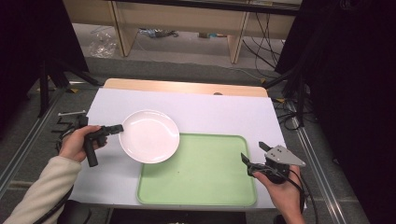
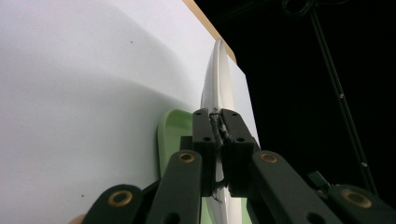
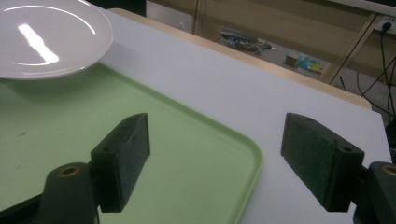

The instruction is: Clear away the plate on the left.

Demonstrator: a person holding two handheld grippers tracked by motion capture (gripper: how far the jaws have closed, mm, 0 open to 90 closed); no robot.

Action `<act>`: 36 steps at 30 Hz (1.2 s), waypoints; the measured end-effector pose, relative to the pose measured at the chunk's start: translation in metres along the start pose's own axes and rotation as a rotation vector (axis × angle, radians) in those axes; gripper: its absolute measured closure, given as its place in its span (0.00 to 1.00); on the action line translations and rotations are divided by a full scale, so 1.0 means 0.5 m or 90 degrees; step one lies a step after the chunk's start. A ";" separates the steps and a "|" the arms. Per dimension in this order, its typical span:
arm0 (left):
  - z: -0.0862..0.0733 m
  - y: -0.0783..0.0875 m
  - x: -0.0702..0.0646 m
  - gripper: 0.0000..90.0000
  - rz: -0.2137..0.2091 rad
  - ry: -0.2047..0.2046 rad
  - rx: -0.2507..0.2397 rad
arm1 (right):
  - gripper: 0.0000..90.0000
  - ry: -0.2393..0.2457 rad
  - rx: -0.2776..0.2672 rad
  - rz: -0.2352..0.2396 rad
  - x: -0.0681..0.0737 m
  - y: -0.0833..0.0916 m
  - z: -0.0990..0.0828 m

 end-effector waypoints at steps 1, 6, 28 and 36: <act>0.000 -0.002 -0.002 0.94 -0.003 -0.002 0.002 | 0.27 0.000 0.000 0.000 0.000 0.000 0.000; 0.000 -0.007 -0.004 0.94 -0.005 -0.002 0.001 | 0.27 -0.001 0.000 0.000 0.000 0.000 0.000; -0.007 -0.029 -0.016 0.94 -0.001 -0.007 0.019 | 0.27 0.000 0.001 0.000 0.000 0.000 0.000; -0.010 -0.040 -0.023 0.94 -0.007 -0.009 0.026 | 0.27 0.000 0.000 0.000 0.000 0.000 0.000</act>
Point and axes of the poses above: each handheld gripper's, and its own axes: y roughly backward along the jaws, z roughly out of its top, x roughly to its left, the point moved 3 cm from there along -y, roughly forward along the jaws, and after that the axes turned 8 degrees about x, right-handed, at the moved point
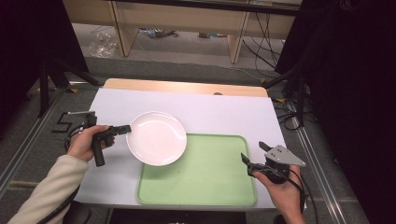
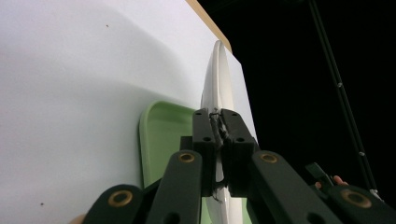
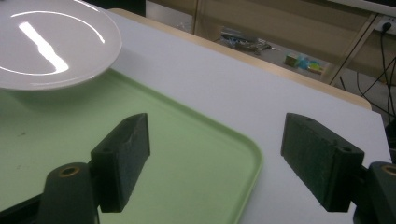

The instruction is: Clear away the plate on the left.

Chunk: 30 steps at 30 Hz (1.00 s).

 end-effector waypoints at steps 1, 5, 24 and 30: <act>0.000 -0.002 0.000 0.94 -0.003 -0.001 0.000 | 0.27 0.000 0.000 0.000 0.000 0.000 0.000; -0.002 -0.007 -0.003 0.94 -0.001 0.000 0.005 | 0.27 -0.001 0.000 0.000 0.000 0.000 0.000; -0.008 -0.030 -0.014 0.94 -0.002 -0.007 0.020 | 0.27 0.000 0.000 0.000 0.000 0.000 0.000; -0.011 -0.038 -0.018 0.94 0.000 -0.008 0.028 | 0.27 0.008 -0.007 -0.007 -0.003 0.000 0.001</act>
Point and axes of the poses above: each handheld gripper's, and its own axes: y roughly backward along the jaws, z roughly out of its top, x roughly to its left, the point moved 3 cm from there along -y, roughly forward along the jaws, and after that the axes turned 8 degrees about x, right-handed, at the moved point
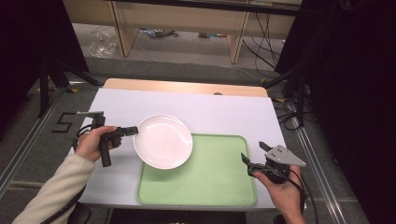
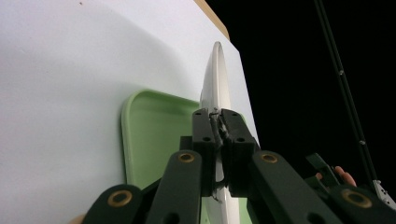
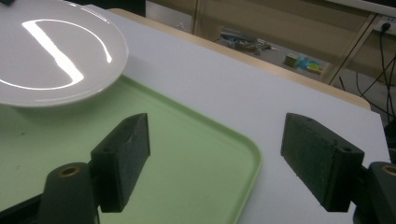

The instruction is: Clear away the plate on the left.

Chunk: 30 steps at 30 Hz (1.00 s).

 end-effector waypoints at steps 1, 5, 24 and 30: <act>-0.001 -0.002 0.000 0.94 -0.005 -0.004 -0.004 | 0.27 0.000 0.000 0.000 0.000 0.000 0.000; -0.004 -0.006 -0.002 0.94 -0.004 -0.001 0.007 | 0.27 -0.001 0.000 -0.001 0.000 0.000 0.000; -0.022 -0.033 -0.014 0.94 -0.009 -0.010 0.035 | 0.28 -0.001 0.000 -0.001 0.000 0.000 0.000; -0.026 -0.039 -0.016 0.94 -0.014 -0.008 0.044 | 0.28 -0.001 0.001 -0.001 0.000 0.000 0.000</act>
Point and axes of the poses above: each handheld gripper's, and its own axes: y roughly backward along the jaws, z roughly out of its top, x roughly to its left, the point moved 3 cm from there along -y, roughly forward along the jaws, and after that the axes turned 8 degrees about x, right-handed, at the moved point
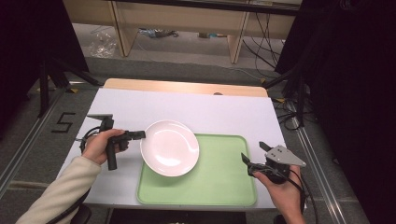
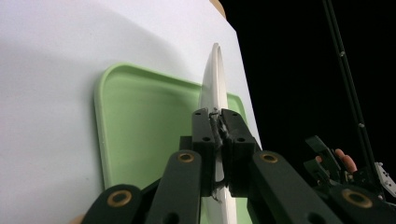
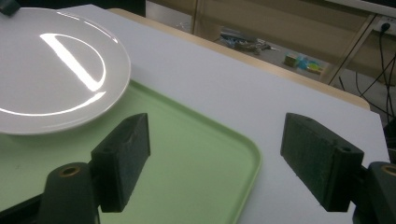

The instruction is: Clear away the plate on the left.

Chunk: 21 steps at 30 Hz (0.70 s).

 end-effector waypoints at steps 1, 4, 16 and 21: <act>0.000 0.000 0.000 0.94 0.000 0.000 0.000 | 0.28 0.000 0.000 0.000 0.000 0.000 0.000; -0.002 -0.004 -0.001 0.94 0.001 0.001 0.003 | 0.28 0.001 0.000 0.000 0.000 0.000 0.000; -0.008 -0.019 -0.005 0.94 0.008 -0.001 0.016 | 0.28 0.001 0.000 0.001 0.000 0.000 0.000; -0.010 -0.025 -0.007 0.94 0.005 -0.005 0.024 | 0.28 0.001 -0.001 0.000 0.000 0.000 0.000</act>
Point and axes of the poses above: each handheld gripper's, and its own axes: y roughly backward along the jaws, z roughly out of its top, x roughly to its left, the point moved 3 cm from there along -y, roughly forward along the jaws, and after that the axes turned 8 degrees about x, right-handed, at the moved point
